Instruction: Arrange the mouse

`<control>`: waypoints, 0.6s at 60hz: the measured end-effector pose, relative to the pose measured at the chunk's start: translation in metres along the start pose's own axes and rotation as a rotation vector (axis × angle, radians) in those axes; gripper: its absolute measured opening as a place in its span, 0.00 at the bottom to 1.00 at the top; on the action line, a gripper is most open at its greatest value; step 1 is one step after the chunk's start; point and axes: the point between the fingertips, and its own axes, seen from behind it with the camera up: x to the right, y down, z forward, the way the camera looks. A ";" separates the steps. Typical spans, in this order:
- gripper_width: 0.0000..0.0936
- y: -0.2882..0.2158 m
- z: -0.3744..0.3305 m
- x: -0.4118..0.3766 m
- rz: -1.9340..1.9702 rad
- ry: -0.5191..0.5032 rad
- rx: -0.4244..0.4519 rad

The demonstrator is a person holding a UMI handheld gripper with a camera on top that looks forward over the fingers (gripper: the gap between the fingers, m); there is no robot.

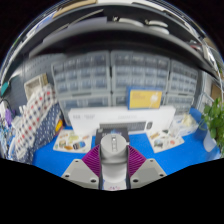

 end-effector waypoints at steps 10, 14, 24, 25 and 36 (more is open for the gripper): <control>0.34 0.101 0.034 -0.009 0.008 0.036 -0.162; 0.34 0.124 0.040 -0.009 0.008 0.038 -0.199; 0.43 0.152 0.047 -0.009 -0.048 0.040 -0.203; 0.39 0.152 0.047 -0.009 -0.042 0.042 -0.203; 0.53 0.151 0.049 -0.010 0.011 0.050 -0.223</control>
